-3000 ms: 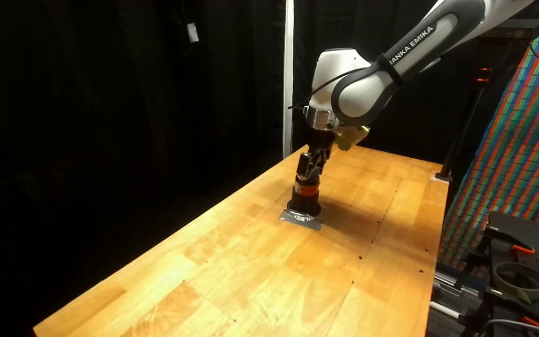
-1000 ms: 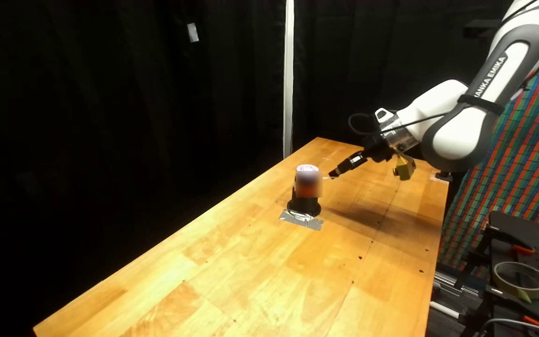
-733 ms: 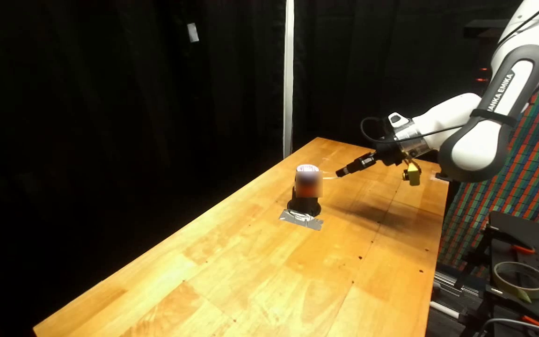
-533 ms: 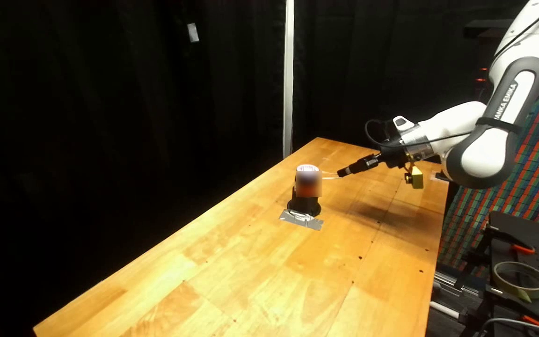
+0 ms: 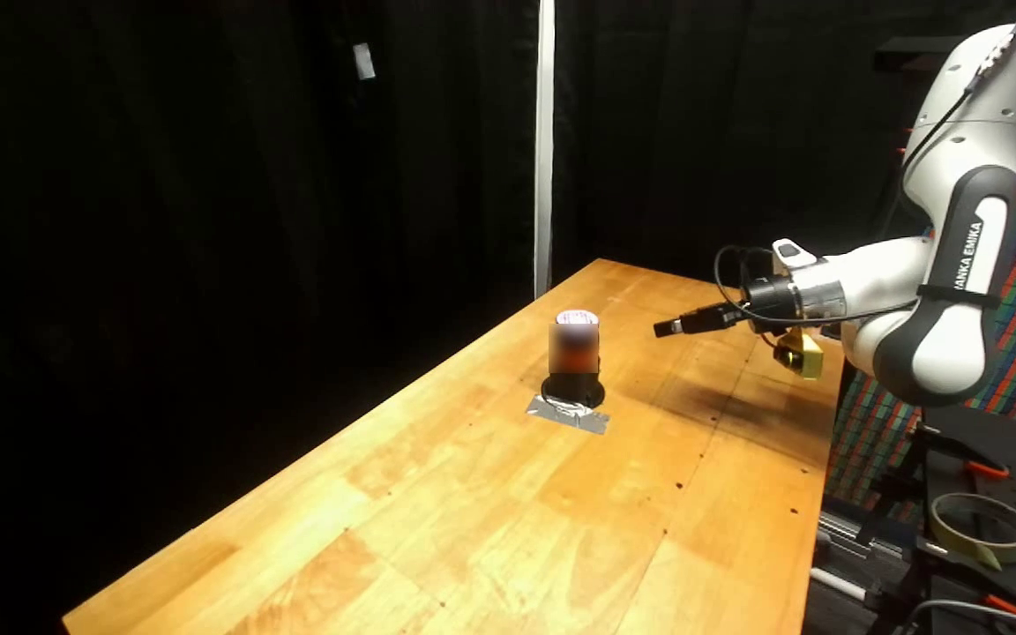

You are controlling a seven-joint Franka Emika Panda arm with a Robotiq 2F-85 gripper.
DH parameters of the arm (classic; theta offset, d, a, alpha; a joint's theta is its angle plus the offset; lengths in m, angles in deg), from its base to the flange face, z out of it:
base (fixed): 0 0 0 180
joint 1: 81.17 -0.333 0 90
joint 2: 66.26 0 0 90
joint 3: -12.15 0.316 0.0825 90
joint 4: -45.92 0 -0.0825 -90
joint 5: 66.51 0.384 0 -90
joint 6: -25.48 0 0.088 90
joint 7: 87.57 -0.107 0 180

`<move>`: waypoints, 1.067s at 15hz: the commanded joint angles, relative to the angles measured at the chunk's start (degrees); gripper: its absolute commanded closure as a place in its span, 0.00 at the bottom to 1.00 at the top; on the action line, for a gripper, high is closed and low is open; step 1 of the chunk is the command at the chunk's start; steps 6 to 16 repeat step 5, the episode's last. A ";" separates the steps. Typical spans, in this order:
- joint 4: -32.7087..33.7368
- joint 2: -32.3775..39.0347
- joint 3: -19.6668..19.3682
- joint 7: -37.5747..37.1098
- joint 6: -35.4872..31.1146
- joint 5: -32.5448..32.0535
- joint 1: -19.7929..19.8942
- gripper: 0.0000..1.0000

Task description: Put the rubber bung around the neck of the brown bottle

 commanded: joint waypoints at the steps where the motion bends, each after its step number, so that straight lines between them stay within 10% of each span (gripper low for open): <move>1: 1.40 -1.60 -4.92 -4.79 -2.27 -0.52 -5.90 0.89; 5: 2.02 -0.94 -4.45 -4.91 -2.17 -0.66 -5.25 0.64; 16: 2.02 -0.94 -4.45 -4.91 -2.17 -0.66 -5.25 0.64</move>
